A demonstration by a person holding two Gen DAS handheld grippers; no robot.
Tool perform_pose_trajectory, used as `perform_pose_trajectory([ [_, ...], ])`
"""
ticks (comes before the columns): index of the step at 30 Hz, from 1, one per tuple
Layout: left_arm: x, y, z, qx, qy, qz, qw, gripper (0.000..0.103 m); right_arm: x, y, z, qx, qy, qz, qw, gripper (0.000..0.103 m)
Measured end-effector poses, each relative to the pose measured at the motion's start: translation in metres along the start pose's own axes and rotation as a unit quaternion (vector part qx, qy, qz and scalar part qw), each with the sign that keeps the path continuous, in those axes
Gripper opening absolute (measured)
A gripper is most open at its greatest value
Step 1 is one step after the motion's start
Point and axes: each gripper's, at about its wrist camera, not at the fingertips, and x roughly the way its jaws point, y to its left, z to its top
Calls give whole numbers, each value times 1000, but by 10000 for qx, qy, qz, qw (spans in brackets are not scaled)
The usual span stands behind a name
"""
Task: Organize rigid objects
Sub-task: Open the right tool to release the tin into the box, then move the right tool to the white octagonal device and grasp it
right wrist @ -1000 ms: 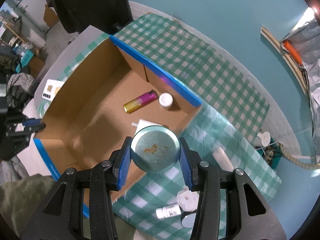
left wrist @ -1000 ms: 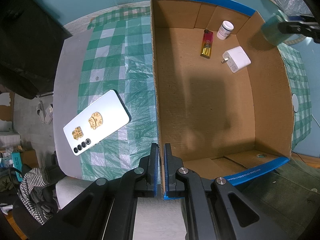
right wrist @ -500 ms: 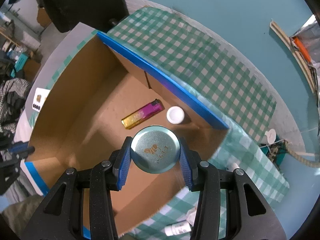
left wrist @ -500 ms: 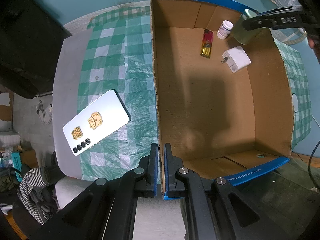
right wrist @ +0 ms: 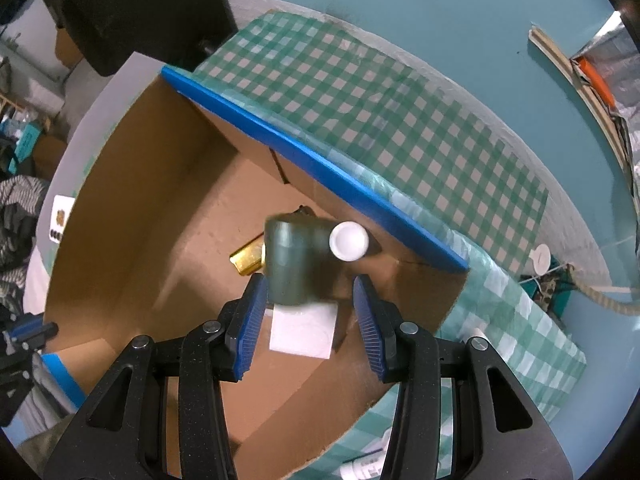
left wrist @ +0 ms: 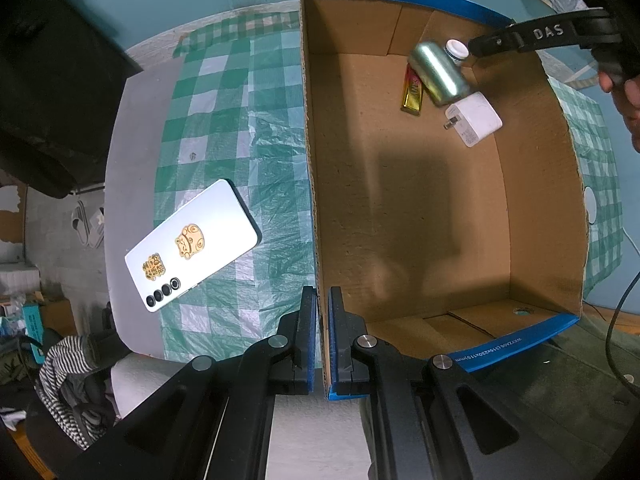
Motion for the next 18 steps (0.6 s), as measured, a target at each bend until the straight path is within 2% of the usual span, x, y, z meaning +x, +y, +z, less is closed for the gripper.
perform_pose_trajectory([
  [4,0,0,0,2,3,0,10000,5,-13,0,-1,22,-121,35,9999,51],
  [18,1,0,0,14,7,8,10000,5,-49,-13,-20,153,-314,56,9994,54],
])
